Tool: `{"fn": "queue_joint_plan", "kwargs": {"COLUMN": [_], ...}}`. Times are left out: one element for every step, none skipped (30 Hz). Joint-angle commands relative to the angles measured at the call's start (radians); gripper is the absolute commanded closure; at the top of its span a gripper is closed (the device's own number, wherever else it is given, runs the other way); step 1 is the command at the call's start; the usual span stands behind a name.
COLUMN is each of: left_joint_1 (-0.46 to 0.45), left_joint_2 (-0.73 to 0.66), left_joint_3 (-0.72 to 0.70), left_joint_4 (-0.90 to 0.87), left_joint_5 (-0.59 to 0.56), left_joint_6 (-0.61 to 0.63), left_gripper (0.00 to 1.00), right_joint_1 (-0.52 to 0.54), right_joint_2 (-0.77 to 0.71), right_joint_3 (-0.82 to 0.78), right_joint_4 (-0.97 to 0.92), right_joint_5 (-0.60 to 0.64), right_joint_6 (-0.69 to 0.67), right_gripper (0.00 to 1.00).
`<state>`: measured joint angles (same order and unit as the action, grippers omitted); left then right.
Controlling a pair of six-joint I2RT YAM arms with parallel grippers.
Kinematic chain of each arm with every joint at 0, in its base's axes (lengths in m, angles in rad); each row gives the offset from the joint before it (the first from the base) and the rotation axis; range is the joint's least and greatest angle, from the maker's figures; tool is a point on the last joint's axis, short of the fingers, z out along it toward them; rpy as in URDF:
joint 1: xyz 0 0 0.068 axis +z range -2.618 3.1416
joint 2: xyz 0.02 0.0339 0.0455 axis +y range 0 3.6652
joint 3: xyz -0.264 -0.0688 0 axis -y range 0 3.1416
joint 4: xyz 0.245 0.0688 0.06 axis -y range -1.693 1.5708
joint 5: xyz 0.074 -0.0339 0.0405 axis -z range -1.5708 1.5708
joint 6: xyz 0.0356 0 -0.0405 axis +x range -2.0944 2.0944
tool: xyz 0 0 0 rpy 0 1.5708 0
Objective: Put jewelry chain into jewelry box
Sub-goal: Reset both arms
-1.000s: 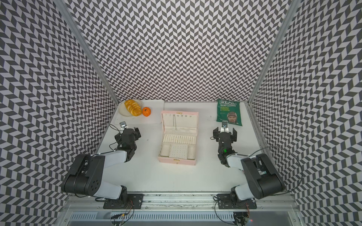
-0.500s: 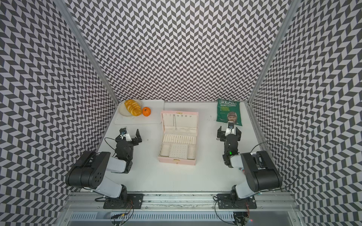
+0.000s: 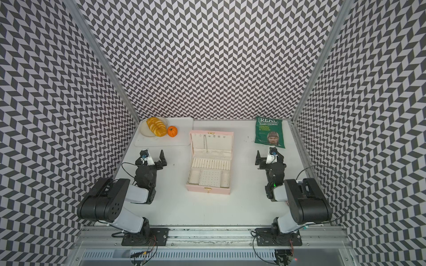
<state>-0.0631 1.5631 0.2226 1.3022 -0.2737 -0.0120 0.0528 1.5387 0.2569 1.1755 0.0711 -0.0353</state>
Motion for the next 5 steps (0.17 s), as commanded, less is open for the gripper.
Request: {"fn": "queue_joint_plan", "kwargs": {"left_joint_1": [-0.003, -0.003, -0.003, -0.003, -0.004], "left_joint_2": [0.005, 0.006, 0.007, 0.005, 0.003], "left_joint_3": [0.002, 0.003, 0.004, 0.004, 0.001], "left_joint_4": [0.038, 0.037, 0.035, 0.035, 0.037], "left_joint_5": [0.005, 0.004, 0.005, 0.005, 0.003], "left_joint_6": [0.015, 0.015, 0.015, 0.013, 0.013], "left_gripper": [0.0, 0.0, 0.0, 0.0, 0.0], "right_joint_1": [-0.004, -0.004, -0.003, -0.003, -0.003], "right_joint_2": [-0.006, -0.005, -0.008, -0.009, -0.006], "right_joint_3": [0.017, 0.016, 0.019, 0.02, 0.019], "right_joint_4": [0.029, 0.037, 0.025, 0.02, 0.027], "right_joint_5": [-0.012, -0.011, -0.013, -0.015, -0.013], "right_joint_6": [0.007, 0.008, 0.005, 0.005, 0.007], "right_gripper": [0.0, 0.0, 0.0, 0.0, 0.0]}}
